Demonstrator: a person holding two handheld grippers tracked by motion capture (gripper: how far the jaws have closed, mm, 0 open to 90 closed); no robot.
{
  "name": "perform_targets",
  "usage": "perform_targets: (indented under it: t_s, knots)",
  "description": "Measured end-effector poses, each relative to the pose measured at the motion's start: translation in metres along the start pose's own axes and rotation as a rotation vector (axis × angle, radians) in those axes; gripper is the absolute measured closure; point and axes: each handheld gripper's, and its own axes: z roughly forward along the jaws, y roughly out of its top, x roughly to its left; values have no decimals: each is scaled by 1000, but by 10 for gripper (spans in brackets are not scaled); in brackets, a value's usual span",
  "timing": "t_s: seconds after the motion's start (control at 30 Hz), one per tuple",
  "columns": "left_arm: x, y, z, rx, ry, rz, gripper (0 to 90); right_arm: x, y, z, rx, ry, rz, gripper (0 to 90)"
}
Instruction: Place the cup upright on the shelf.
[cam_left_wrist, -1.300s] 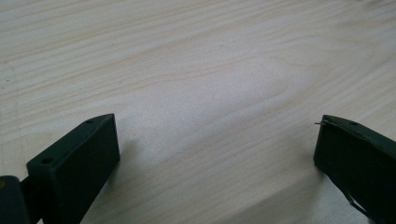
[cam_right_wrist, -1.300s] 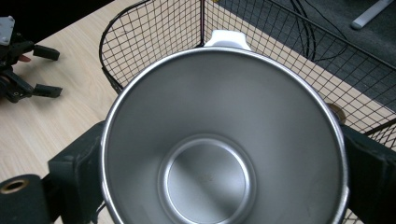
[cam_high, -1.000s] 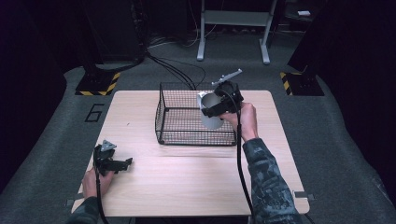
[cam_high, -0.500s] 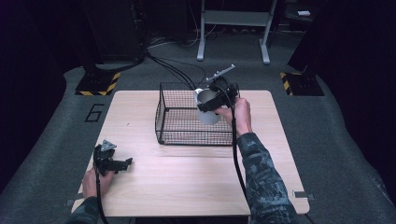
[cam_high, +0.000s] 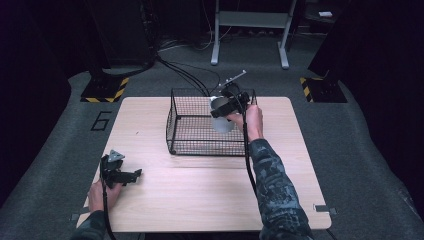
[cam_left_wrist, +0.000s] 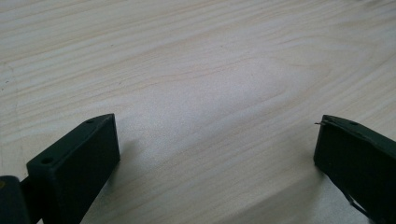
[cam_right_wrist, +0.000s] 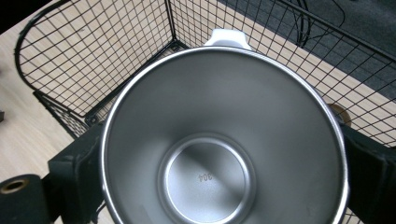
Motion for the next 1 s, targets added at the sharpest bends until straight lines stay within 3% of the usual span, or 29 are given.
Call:
perform_targets:
  t_s: [0.67, 1.0]
  knots:
    - [0, 0, 0, 4, -1, 1, 3, -6, -11, 49, 76, 12, 63, 58]
    - [0, 0, 0, 4, -1, 2, 3, -3, -20, 66, 109, 21, 81, 58]
